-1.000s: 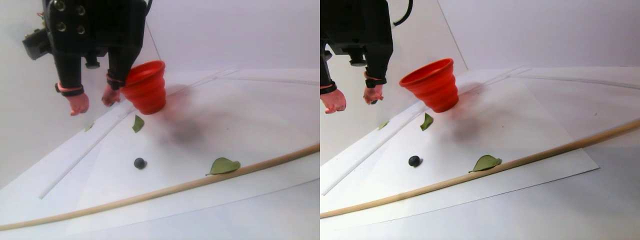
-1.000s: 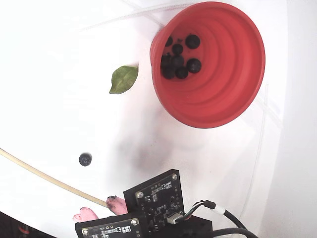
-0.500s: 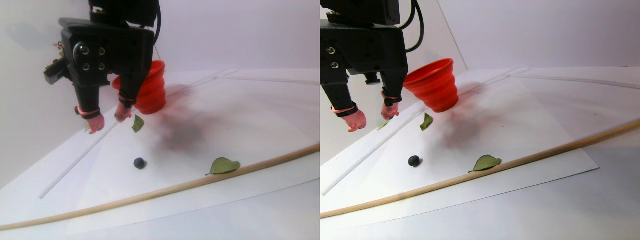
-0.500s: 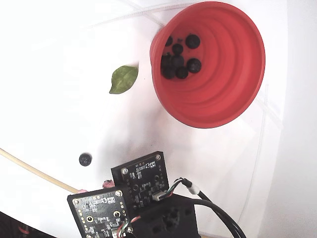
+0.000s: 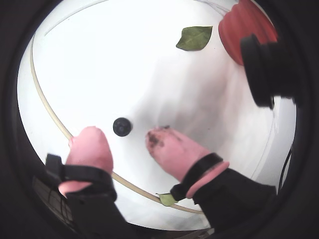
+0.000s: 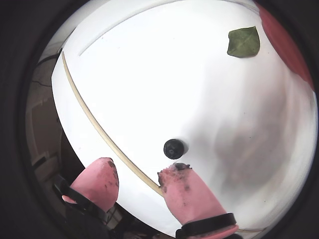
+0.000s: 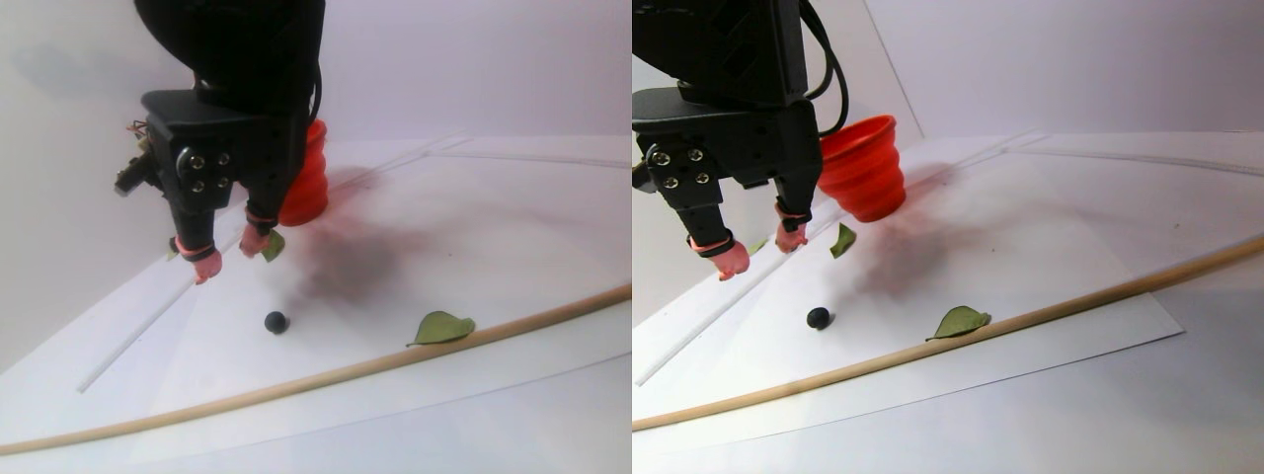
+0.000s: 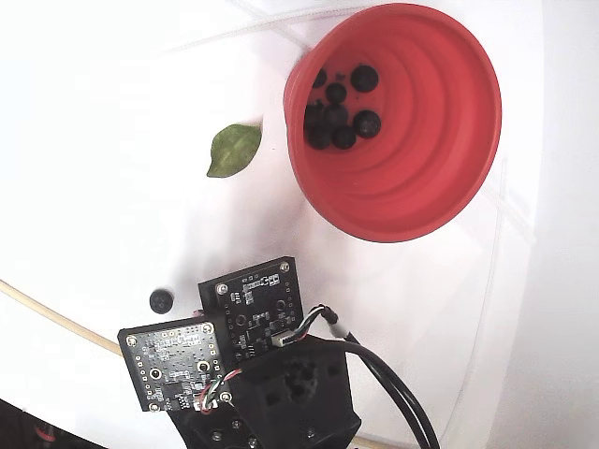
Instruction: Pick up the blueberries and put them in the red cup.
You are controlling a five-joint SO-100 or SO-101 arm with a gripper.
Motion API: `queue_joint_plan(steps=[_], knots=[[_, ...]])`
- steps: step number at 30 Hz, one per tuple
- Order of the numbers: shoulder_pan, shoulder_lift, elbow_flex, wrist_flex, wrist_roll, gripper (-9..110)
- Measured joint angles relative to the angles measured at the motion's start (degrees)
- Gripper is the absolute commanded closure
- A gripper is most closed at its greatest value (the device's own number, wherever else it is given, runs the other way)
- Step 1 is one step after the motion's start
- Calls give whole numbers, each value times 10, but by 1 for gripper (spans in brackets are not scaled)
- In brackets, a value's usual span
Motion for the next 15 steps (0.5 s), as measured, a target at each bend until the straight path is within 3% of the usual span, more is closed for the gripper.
queue_joint_plan(steps=[15], knots=[[23, -156, -18, -107, -33, 85]])
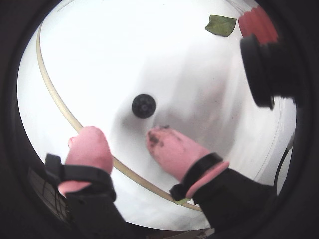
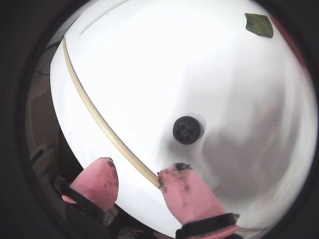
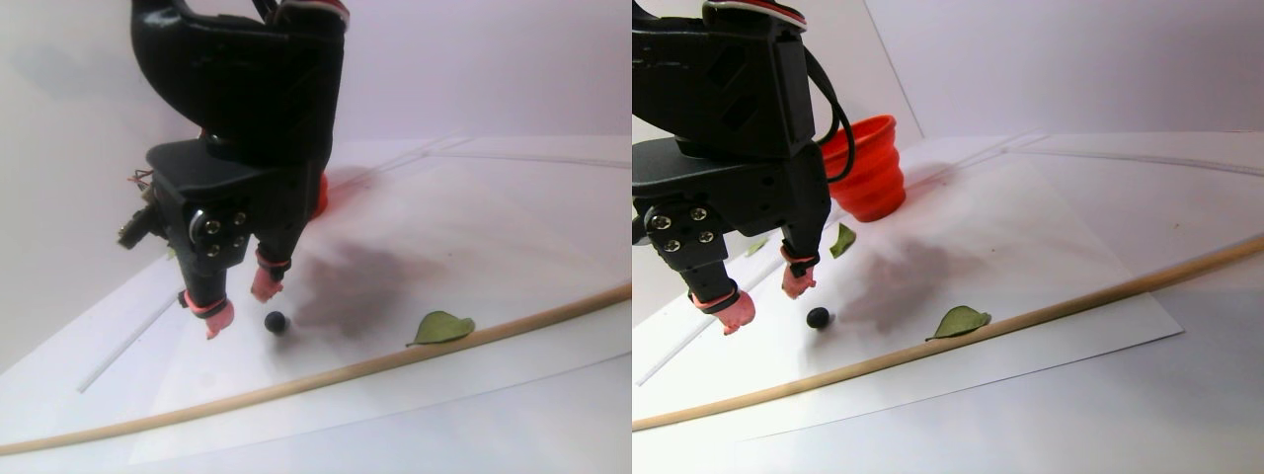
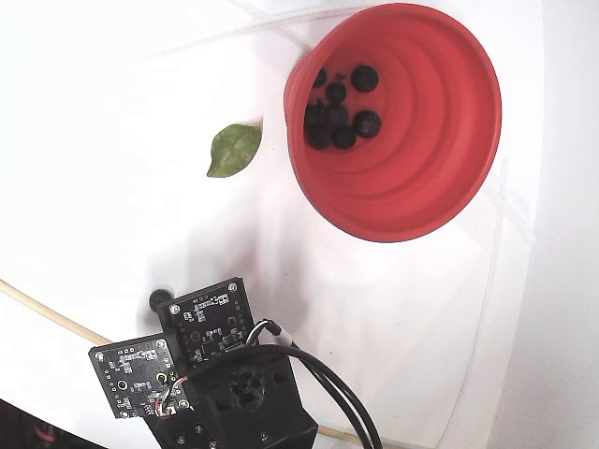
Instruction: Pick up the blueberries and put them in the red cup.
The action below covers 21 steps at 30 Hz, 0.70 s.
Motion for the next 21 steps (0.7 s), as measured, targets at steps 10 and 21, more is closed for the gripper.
queue_joint_plan(steps=[10, 21], knots=[[19, -70, -42, -29, -16, 85], [28, -89, -79, -35, -23, 84]])
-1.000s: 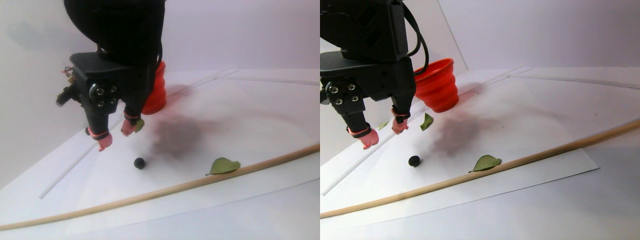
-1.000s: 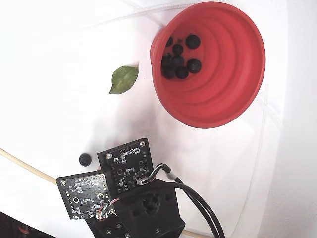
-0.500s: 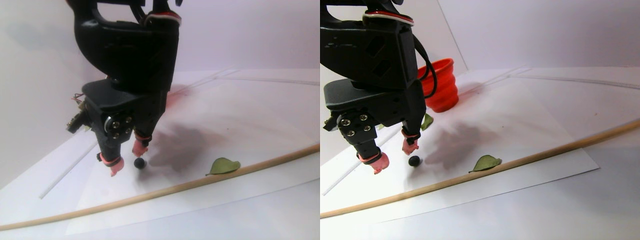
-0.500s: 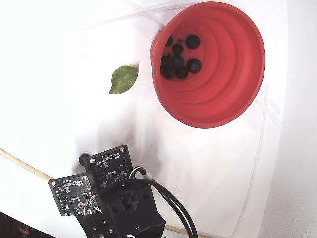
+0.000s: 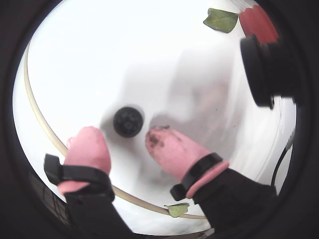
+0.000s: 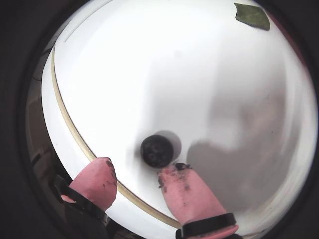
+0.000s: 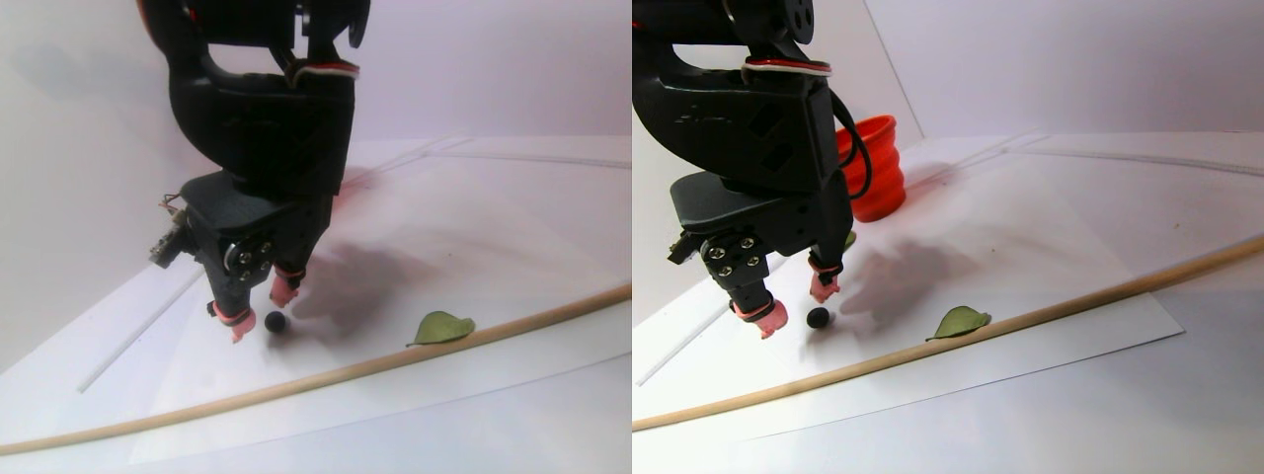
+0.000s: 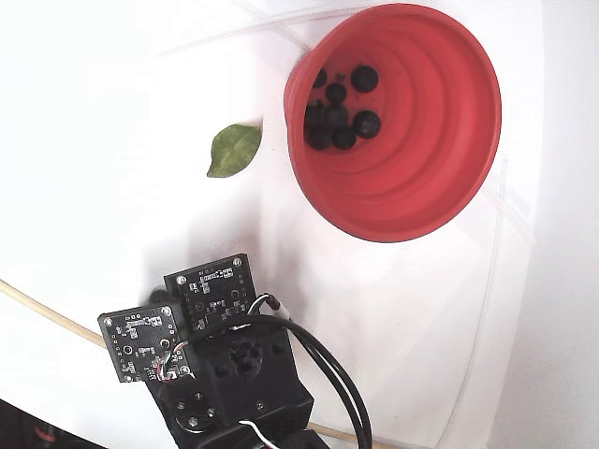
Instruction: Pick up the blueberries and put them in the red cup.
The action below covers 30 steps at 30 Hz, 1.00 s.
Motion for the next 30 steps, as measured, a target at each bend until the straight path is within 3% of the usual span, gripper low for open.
queue_joint_plan(steps=[30], knots=[[12, -74, -55, -15, -10, 85]])
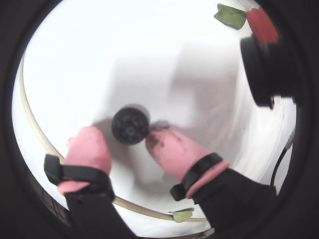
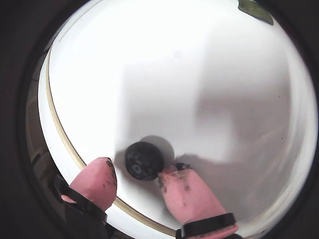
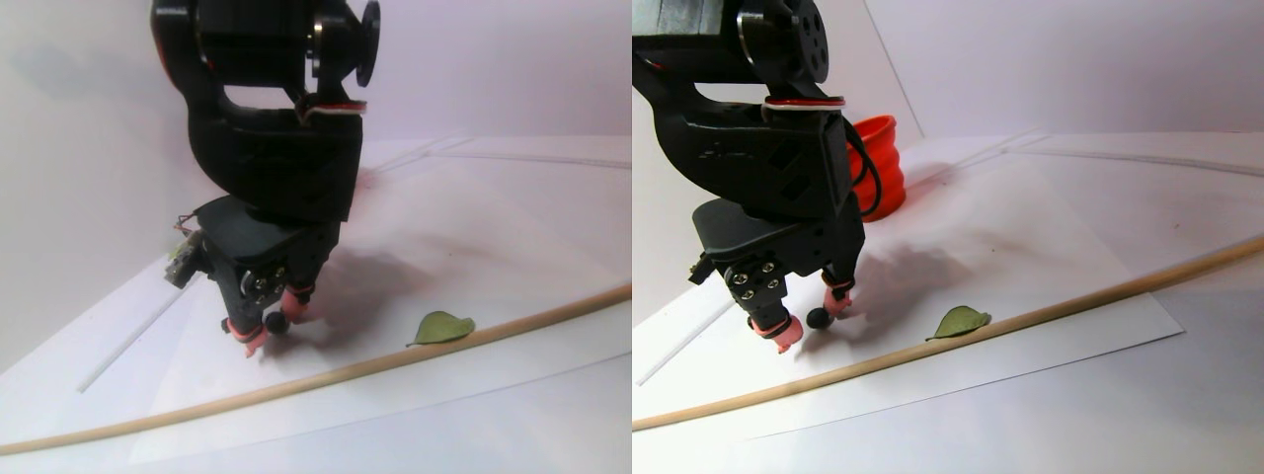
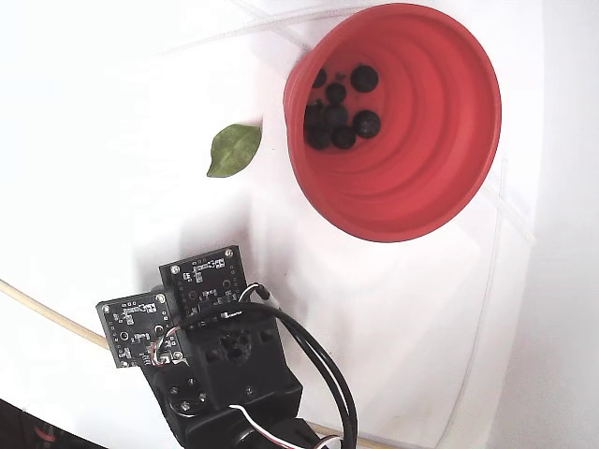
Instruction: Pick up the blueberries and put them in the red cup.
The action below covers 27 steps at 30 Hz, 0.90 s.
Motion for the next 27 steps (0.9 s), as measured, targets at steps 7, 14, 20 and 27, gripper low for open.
queue_joint_plan(steps=[7, 14, 20, 27], knots=[[0, -17, -10, -18, -1, 86], [0, -20, -10, -25, -1, 87], [0, -23, -10, -30, -1, 89], [0, -30, -15, -40, 6, 90]])
